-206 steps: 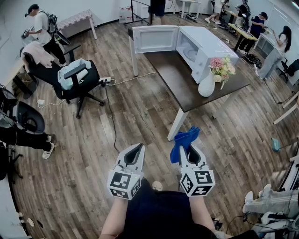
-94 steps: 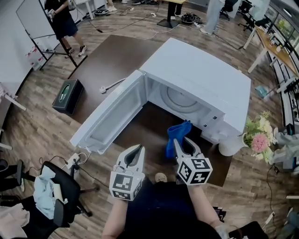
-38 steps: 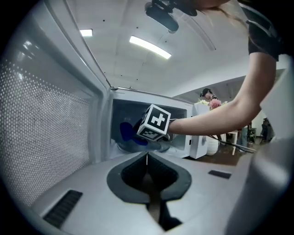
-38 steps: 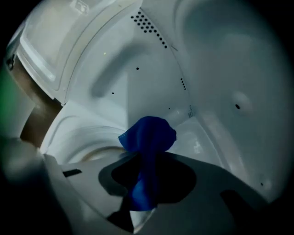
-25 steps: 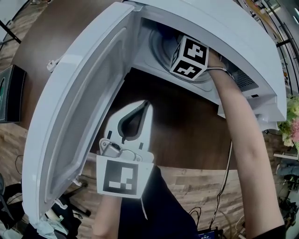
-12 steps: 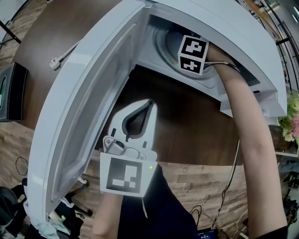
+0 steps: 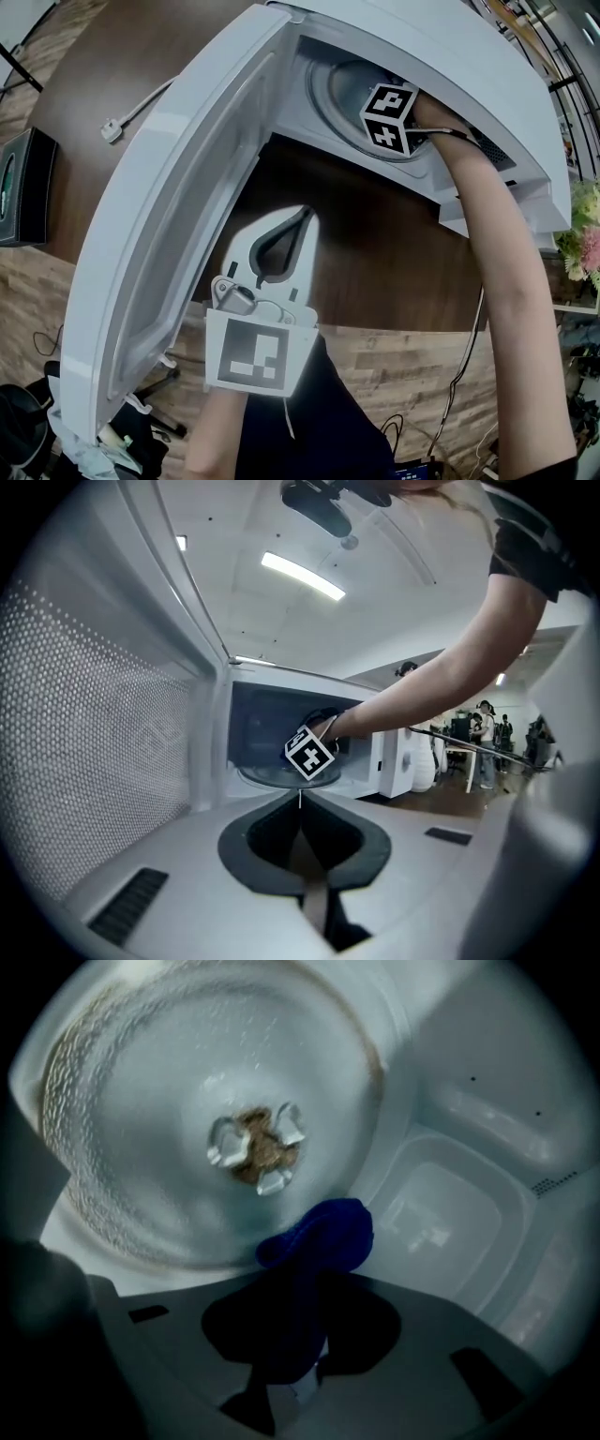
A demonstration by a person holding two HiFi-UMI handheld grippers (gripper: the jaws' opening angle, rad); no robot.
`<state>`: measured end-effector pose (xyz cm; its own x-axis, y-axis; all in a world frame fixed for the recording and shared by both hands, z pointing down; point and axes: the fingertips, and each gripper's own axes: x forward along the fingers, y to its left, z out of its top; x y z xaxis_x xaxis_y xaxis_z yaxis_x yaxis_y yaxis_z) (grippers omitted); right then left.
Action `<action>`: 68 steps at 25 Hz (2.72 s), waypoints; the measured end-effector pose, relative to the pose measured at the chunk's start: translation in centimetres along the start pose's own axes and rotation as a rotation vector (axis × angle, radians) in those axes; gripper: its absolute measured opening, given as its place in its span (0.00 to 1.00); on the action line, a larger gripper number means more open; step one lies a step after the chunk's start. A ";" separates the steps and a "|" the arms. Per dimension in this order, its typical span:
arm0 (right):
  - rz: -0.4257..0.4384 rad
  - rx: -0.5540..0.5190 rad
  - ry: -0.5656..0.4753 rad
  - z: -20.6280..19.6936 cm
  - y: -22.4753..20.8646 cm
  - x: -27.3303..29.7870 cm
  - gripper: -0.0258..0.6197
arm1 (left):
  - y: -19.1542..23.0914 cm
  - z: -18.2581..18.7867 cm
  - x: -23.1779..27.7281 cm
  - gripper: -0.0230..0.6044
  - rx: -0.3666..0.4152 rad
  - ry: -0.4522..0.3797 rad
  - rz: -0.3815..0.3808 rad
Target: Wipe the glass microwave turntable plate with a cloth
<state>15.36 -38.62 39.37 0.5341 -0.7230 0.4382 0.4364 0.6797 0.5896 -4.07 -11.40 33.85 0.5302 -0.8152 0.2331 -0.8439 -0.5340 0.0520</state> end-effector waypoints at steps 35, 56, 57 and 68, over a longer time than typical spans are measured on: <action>-0.122 0.530 -0.587 7.0 -4.4 -14.7 0.18 | 0.0 -1.5 -0.5 0.05 -0.031 0.030 0.010; -0.199 0.267 -0.442 8.5 -2.5 -12.1 0.18 | 0.0 -2.3 -0.8 0.05 -0.039 0.047 0.023; -0.192 0.264 -0.431 8.1 -2.3 -11.7 0.18 | 0.0 -2.3 -0.9 0.05 -0.038 0.046 0.024; -0.181 0.108 -0.257 4.4 -0.2 -8.2 0.17 | -0.2 -2.3 -0.5 0.05 -0.039 0.047 0.011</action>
<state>7.66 -33.35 38.66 0.2487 -0.8476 0.4688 0.4205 0.5305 0.7361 -4.38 -10.36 35.99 0.5172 -0.8091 0.2789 -0.8527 -0.5151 0.0868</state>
